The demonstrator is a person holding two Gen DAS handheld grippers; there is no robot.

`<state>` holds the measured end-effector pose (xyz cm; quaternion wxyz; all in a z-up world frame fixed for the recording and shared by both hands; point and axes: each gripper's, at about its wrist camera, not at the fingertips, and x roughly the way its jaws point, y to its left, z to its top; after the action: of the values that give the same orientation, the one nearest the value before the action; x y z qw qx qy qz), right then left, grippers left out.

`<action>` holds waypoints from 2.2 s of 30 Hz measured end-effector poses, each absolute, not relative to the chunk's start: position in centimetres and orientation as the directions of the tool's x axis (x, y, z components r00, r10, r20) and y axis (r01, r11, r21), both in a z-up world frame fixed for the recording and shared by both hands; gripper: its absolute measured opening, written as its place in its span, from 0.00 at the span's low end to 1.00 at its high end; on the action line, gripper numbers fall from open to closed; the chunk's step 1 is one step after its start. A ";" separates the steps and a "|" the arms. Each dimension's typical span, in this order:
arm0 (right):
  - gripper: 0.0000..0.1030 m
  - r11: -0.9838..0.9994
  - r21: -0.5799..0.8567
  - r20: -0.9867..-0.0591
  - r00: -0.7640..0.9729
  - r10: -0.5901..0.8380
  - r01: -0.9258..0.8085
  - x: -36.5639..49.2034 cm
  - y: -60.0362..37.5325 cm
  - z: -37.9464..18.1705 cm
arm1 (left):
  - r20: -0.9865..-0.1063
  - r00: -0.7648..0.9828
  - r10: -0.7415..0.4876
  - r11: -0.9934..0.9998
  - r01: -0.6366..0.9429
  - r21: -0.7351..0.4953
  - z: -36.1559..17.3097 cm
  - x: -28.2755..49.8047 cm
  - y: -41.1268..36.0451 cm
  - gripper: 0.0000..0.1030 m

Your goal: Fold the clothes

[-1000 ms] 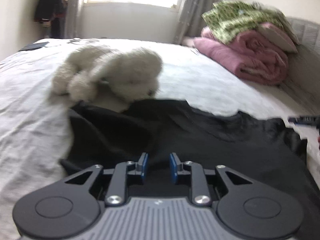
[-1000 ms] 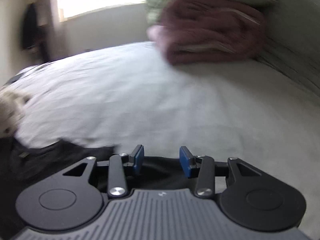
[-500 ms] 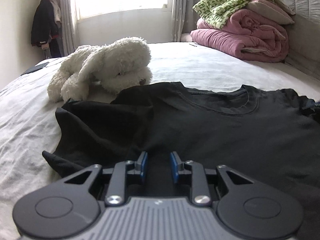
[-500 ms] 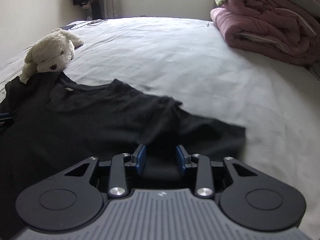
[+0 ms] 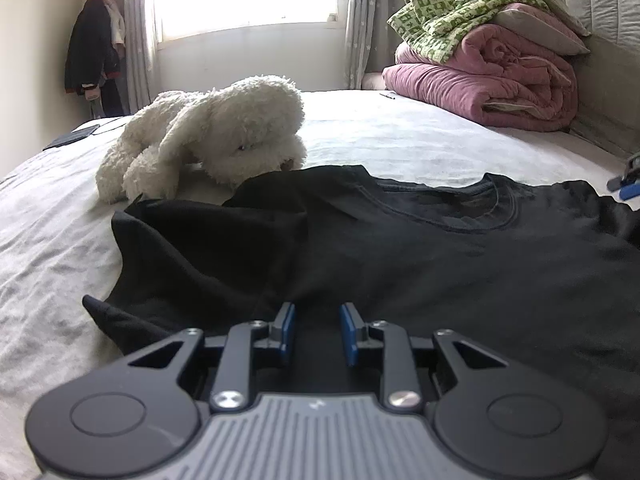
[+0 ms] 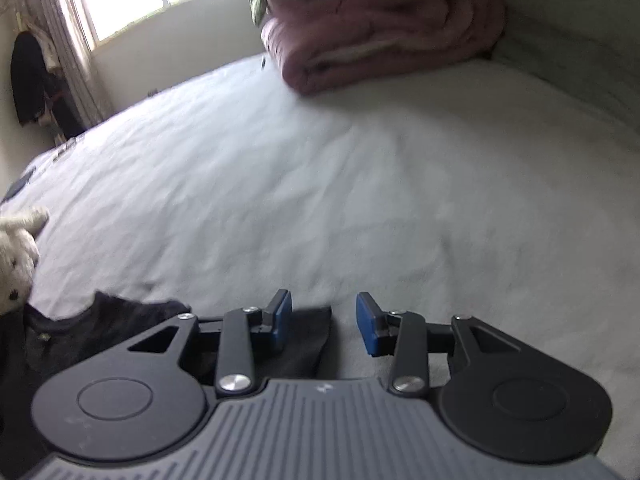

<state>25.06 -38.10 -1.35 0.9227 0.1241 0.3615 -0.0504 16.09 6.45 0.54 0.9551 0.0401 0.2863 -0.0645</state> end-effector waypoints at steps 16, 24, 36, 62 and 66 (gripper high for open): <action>0.04 0.978 -0.067 -0.638 0.745 -0.195 0.199 24.4 -33.7 -2.3 | -0.551 0.829 -0.096 0.988 0.146 0.048 0.5 16.1 6.4 0.25; 0.05 0.960 0.005 -0.686 0.699 -0.200 0.279 22.2 -35.4 -1.2 | -0.550 0.829 -0.099 0.988 0.147 0.044 0.5 16.1 6.5 0.25; 0.65 0.967 0.154 -0.680 0.732 -0.044 0.201 25.6 -36.4 -0.7 | -0.550 0.829 -0.098 0.988 0.148 0.047 0.4 16.1 6.5 0.25; 0.01 0.985 -0.120 -0.664 0.728 -0.170 0.121 25.4 -31.9 -2.0 | -0.550 0.829 -0.096 0.988 0.148 0.051 0.4 16.1 6.3 0.25; 0.14 0.983 -0.053 -0.635 0.754 -0.170 0.176 23.4 -33.6 -1.3 | -0.550 0.829 -0.098 0.988 0.148 0.048 0.4 16.1 6.3 0.25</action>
<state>23.42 -33.57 -1.32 0.9364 0.0049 0.3386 -0.0924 16.12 6.33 0.40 0.9553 0.0445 0.2850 -0.0643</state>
